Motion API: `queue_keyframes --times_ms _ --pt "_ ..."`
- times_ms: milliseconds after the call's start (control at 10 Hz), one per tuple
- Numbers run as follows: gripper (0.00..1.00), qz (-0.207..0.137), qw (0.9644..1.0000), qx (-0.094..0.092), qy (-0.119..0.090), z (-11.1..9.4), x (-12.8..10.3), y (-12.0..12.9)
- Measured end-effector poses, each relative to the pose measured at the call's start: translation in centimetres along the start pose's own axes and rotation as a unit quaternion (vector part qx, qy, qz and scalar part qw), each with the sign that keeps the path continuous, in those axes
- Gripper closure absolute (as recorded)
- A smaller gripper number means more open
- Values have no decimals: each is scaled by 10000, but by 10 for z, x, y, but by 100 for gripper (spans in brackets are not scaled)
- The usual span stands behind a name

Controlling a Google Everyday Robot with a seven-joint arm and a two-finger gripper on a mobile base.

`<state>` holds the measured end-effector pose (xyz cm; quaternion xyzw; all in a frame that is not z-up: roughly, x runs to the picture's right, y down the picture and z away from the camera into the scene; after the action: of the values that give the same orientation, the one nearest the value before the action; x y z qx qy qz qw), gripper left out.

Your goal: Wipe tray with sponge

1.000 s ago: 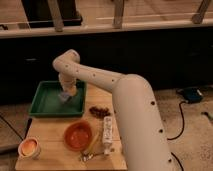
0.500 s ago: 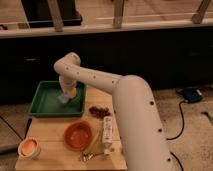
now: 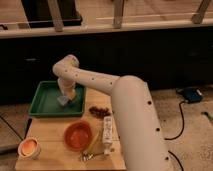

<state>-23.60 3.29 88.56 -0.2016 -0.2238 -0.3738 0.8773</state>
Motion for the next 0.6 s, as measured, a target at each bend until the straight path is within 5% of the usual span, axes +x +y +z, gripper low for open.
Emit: queue_keyframes --times_ms 600 --pt "97 -273 9996 1 29 12 -11 -6"
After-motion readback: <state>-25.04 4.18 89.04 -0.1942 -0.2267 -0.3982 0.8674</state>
